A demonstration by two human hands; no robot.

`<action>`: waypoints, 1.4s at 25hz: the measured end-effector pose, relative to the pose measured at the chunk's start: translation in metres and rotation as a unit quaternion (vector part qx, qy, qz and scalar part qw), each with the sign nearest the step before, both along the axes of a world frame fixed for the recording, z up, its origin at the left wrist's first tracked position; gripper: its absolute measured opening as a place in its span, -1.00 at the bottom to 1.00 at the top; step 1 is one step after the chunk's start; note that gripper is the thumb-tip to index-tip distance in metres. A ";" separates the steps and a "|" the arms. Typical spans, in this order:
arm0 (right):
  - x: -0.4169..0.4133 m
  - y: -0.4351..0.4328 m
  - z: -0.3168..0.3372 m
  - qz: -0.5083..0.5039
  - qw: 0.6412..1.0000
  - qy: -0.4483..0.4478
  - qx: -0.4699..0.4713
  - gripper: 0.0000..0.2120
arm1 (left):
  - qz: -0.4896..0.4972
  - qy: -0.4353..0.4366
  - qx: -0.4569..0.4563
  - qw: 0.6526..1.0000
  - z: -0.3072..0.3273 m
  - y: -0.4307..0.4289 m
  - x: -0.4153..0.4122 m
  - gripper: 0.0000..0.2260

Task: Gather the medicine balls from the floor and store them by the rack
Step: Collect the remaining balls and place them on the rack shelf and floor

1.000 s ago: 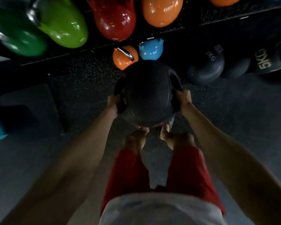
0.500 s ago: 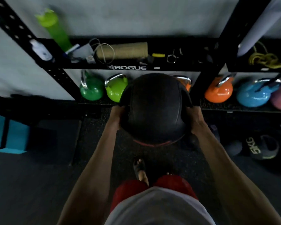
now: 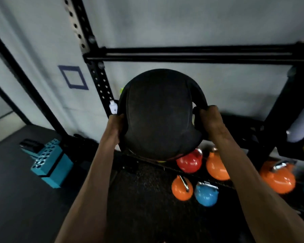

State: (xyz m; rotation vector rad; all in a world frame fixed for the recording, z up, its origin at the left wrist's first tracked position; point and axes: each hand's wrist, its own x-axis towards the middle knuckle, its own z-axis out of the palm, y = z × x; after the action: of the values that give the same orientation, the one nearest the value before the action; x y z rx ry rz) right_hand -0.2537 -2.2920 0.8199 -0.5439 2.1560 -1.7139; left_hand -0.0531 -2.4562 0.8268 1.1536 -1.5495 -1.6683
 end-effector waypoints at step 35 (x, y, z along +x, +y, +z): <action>-0.052 -0.468 0.240 -0.060 0.979 0.129 -0.149 -0.80 | 0.007 0.137 -0.209 0.968 0.227 -0.500 -0.088 -0.62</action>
State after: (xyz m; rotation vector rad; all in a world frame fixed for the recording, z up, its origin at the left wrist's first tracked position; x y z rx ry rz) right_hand -0.3052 -2.7597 1.0604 -0.7666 2.1481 -2.1590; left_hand -0.1406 -2.9558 1.0539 0.6817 -1.6034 -1.3358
